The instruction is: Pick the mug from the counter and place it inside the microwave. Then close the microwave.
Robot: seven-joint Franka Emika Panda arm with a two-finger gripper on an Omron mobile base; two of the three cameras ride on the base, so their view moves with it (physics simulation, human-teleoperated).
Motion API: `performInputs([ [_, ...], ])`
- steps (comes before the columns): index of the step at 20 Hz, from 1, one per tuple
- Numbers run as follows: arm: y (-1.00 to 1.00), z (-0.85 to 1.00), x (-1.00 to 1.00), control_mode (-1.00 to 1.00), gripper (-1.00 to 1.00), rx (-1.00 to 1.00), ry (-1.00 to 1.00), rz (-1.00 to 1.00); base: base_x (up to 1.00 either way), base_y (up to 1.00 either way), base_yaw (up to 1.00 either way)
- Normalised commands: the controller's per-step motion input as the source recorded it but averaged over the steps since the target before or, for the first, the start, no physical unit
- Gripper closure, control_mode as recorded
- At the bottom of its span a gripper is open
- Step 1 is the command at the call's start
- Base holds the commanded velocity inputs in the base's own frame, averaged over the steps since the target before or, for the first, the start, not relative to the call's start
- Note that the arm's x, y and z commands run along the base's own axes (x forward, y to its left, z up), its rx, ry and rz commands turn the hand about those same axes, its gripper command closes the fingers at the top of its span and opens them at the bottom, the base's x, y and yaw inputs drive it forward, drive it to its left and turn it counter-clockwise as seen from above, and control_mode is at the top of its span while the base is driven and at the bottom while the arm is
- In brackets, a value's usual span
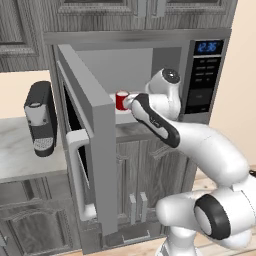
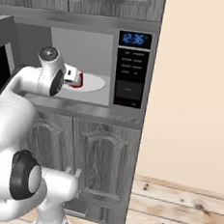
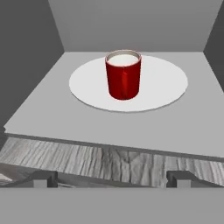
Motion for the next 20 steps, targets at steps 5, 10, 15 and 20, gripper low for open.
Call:
performInputs([
  [5,-0.44,0.47,-0.72,-1.0,-1.0,0.05,0.0,0.0,0.0,0.0,0.0],
  [10,-0.51,0.45,-0.68,-1.0,-1.0,0.0,0.0,0.0,0.0,0.0,0.0],
  [15,-0.21,0.07,-0.85,-1.0,-1.0,0.0,0.0,0.0,0.0,0.0,0.0],
  [20,-0.02,0.0,-1.0,-1.0,-1.0,0.0,0.0,0.0,0.0,0.0,0.0],
])
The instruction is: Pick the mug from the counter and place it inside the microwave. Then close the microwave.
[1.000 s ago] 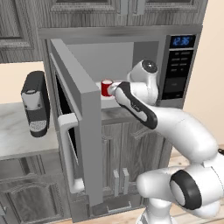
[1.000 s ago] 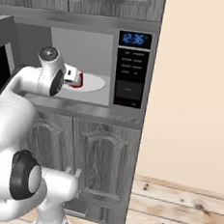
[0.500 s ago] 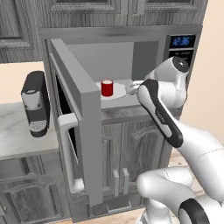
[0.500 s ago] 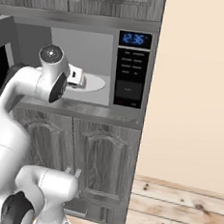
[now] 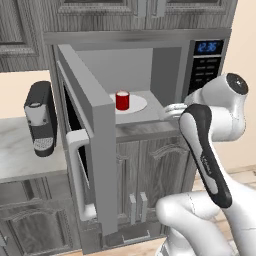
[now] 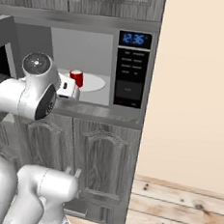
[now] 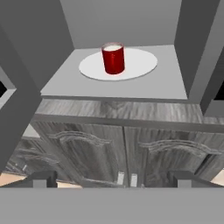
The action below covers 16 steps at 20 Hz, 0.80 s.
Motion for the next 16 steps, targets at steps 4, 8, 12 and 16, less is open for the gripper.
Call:
performInputs([
  [4,0.0,0.0,-0.85,-1.0,-1.0,0.0,0.02,0.0,0.0,0.0,0.0],
  [8,-0.06,0.0,-0.63,-1.0,-1.0,0.0,0.07,0.0,0.0,0.0,0.0],
  [12,-0.28,0.0,-0.22,-1.0,-1.0,0.0,0.19,0.0,0.0,0.0,0.0],
  [16,-0.24,0.0,0.0,-1.0,-1.0,-0.01,0.27,0.0,0.0,0.0,0.0],
])
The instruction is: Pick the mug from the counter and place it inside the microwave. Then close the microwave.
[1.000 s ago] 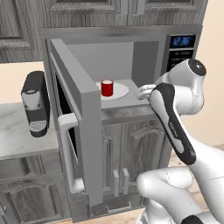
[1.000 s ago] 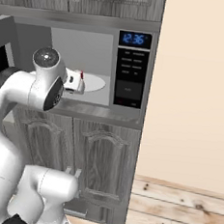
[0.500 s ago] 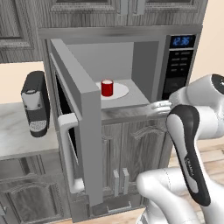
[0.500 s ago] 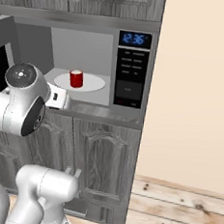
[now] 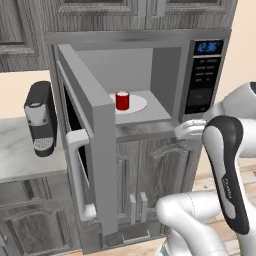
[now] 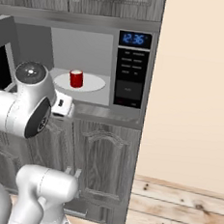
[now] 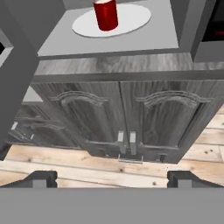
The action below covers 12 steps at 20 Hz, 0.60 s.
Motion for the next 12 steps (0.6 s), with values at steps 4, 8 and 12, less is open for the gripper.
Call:
performInputs([
  [4,-0.02,0.01,0.0,-1.0,-1.0,0.0,0.24,0.0,0.0,0.0,0.0],
  [8,0.02,0.0,-0.17,-1.0,-1.0,0.0,-0.03,0.0,0.0,0.0,0.0],
  [12,0.13,0.0,-0.74,-1.0,-1.0,-0.01,-0.25,0.0,0.0,0.0,0.0],
])
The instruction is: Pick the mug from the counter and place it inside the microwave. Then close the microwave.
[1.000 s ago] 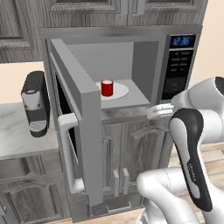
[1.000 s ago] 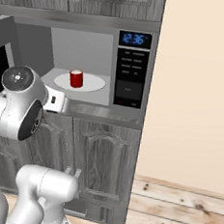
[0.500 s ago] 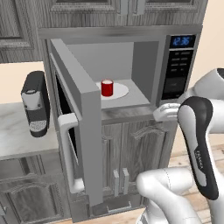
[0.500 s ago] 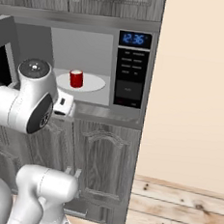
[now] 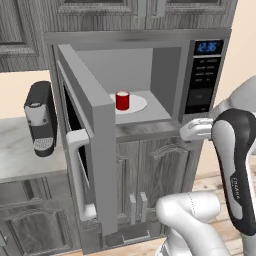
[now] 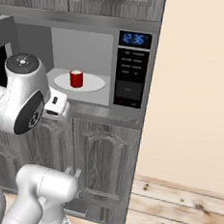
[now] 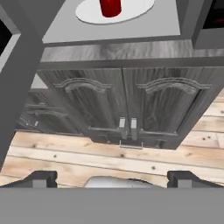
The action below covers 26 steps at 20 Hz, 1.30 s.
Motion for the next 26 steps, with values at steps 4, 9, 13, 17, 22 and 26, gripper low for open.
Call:
performInputs([
  [4,0.22,0.02,-0.69,-1.0,-1.0,-0.03,-0.21,0.0,0.0,0.0,0.0],
  [9,0.12,0.24,-0.46,-1.0,-1.0,-0.02,-0.09,0.0,0.0,0.0,0.0],
  [13,0.0,0.49,-0.61,-1.0,-1.0,0.0,-0.04,0.0,0.0,0.0,0.0],
  [17,0.0,0.49,-0.75,-1.0,-1.0,0.0,-0.06,0.0,0.0,0.0,0.0],
  [22,0.0,0.13,-0.55,-1.0,-1.0,0.0,-0.08,0.0,0.0,0.0,0.0],
  [26,0.0,-0.03,-0.38,-1.0,-1.0,-0.01,-0.22,-0.02,0.0,0.0,0.0],
])
